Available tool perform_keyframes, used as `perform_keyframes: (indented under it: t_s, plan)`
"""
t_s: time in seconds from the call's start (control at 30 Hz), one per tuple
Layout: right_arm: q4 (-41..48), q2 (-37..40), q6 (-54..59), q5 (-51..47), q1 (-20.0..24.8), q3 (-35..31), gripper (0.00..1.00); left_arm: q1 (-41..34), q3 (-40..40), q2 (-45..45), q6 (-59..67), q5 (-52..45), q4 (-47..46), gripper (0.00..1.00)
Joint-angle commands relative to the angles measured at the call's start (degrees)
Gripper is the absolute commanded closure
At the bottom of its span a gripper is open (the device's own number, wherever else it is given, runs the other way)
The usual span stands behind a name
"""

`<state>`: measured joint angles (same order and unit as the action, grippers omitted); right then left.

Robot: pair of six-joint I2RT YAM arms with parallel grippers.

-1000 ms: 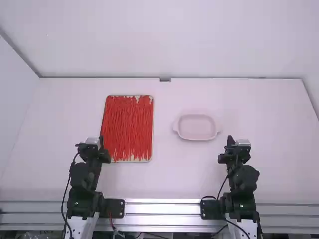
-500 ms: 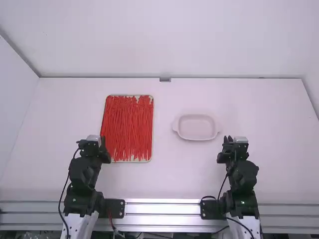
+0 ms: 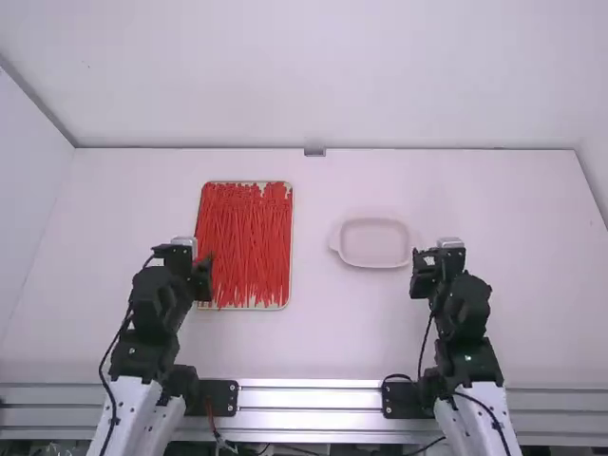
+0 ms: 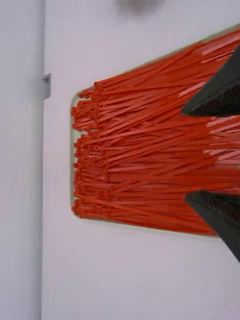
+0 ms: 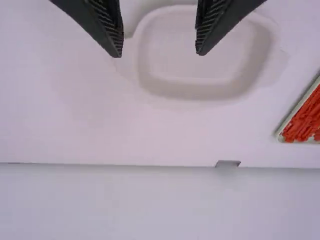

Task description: Fasten the cable tie

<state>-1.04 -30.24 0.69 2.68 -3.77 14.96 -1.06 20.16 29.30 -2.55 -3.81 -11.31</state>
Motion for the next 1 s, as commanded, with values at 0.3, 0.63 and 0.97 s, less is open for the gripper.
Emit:
perform_keyframes:
  t_s: [0.3,0.63,0.97]
  plan:
    - [-0.5,-17.0,1.2,2.2,-2.6,11.2,0.38,-1.3,13.4,17.1,-1.9,-4.0,-6.5,0.38]
    - [-0.9,-30.4,1.7,5.8,-4.4,18.6,0.20,-2.0,23.0,30.5,-3.2,-6.2,-10.9,0.21]
    - [-1.2,-40.5,2.0,7.2,-5.8,24.1,0.07,-2.5,30.8,41.0,-7.1,-8.0,-12.7,0.07]
